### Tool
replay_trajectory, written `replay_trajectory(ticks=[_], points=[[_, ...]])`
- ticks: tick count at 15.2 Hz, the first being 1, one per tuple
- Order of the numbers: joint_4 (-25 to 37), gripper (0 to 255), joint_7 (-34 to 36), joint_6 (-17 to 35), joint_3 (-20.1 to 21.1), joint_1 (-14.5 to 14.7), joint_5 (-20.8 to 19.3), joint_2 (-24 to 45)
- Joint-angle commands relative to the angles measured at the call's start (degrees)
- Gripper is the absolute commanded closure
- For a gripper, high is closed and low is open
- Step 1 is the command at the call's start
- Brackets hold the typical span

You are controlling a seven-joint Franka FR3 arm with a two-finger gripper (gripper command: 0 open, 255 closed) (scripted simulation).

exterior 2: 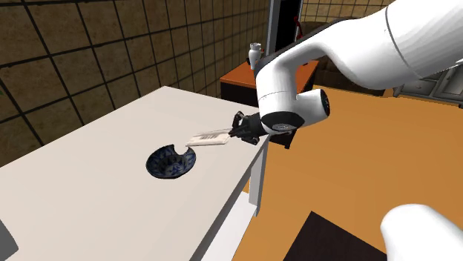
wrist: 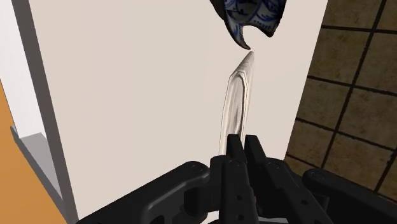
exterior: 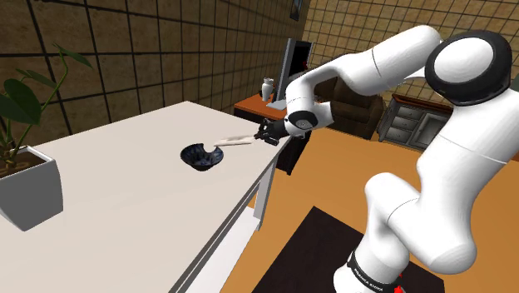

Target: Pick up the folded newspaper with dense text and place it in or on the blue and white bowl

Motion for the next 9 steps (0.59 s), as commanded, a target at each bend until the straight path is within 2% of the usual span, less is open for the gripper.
replay_trajectory(ticks=[1, 9], points=[[0.74, 255, -1.69, 2.54, 2.41, 1.27, 4.71, 0.20], [7.13, 255, -9.00, 7.97, 10.28, 5.25, 23.93, 6.95]])
